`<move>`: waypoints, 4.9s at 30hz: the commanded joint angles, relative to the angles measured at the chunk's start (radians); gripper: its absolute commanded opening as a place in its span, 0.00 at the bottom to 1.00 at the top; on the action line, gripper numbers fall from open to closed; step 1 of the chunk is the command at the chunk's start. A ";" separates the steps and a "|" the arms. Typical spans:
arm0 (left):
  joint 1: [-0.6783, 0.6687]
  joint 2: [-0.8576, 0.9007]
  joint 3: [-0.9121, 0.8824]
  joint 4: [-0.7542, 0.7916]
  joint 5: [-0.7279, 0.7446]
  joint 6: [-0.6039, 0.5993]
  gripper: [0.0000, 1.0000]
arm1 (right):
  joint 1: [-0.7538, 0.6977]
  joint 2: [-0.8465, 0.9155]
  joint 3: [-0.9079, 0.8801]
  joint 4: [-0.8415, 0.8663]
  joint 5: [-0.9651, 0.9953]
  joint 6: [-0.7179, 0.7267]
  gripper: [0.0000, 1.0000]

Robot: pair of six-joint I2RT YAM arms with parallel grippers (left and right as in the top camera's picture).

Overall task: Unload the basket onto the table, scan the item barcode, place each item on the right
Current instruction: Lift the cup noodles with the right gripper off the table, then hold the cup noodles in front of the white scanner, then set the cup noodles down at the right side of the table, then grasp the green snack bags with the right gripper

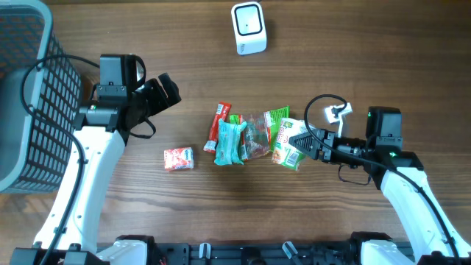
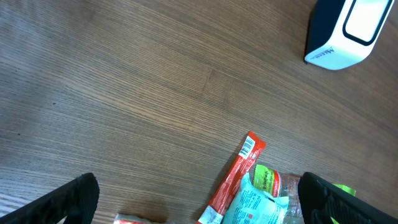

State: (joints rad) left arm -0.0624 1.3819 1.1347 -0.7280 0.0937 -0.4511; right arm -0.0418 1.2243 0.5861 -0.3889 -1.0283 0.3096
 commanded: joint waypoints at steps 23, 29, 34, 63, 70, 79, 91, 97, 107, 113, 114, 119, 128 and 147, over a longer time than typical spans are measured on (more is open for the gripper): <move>0.004 -0.006 -0.002 0.002 -0.010 0.001 1.00 | 0.316 -0.028 0.084 0.129 0.140 0.325 0.72; 0.004 -0.006 -0.002 0.002 -0.010 0.002 1.00 | 0.337 -0.034 0.115 0.105 0.195 0.345 0.72; 0.004 -0.006 -0.002 0.002 -0.010 0.002 1.00 | 0.336 -0.034 0.142 0.075 0.240 0.309 0.70; 0.004 -0.006 -0.002 0.002 -0.010 0.002 1.00 | 0.601 0.930 1.092 0.446 1.728 -0.647 0.65; 0.004 -0.006 -0.002 0.002 -0.010 0.002 1.00 | 0.601 0.949 1.092 0.523 1.762 -0.637 0.56; 0.004 -0.006 -0.002 0.002 -0.010 0.002 1.00 | 0.494 0.495 1.092 -0.162 1.511 -0.284 0.57; 0.004 -0.006 -0.002 0.002 -0.010 0.002 1.00 | -0.054 0.502 0.737 -0.579 1.132 -0.171 0.57; 0.004 -0.006 -0.002 0.002 -0.010 0.002 1.00 | -0.064 0.504 0.695 -0.574 1.133 -0.172 1.00; 0.004 -0.006 -0.002 0.002 -0.010 0.002 1.00 | 0.053 0.454 0.890 -0.830 0.558 -0.279 1.00; 0.004 -0.006 -0.002 0.002 -0.010 0.001 1.00 | 0.290 0.454 0.735 -0.634 0.692 -0.070 1.00; 0.004 -0.006 -0.002 0.002 -0.010 0.002 1.00 | 0.328 0.455 0.699 -0.587 0.693 -0.071 1.00; 0.004 -0.006 -0.002 0.002 -0.010 0.002 1.00 | 0.453 0.459 0.496 -0.296 0.846 -0.013 1.00; 0.004 -0.006 -0.002 0.002 -0.010 0.001 1.00 | 0.494 0.550 0.357 -0.140 0.963 0.051 0.82; 0.004 -0.006 -0.002 0.002 -0.010 0.002 1.00 | 0.491 0.463 0.368 -0.091 1.025 -0.047 1.00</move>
State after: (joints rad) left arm -0.0624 1.3815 1.1339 -0.7280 0.0937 -0.4511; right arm 0.4507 1.6348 0.9604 -0.4911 -0.0010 0.2893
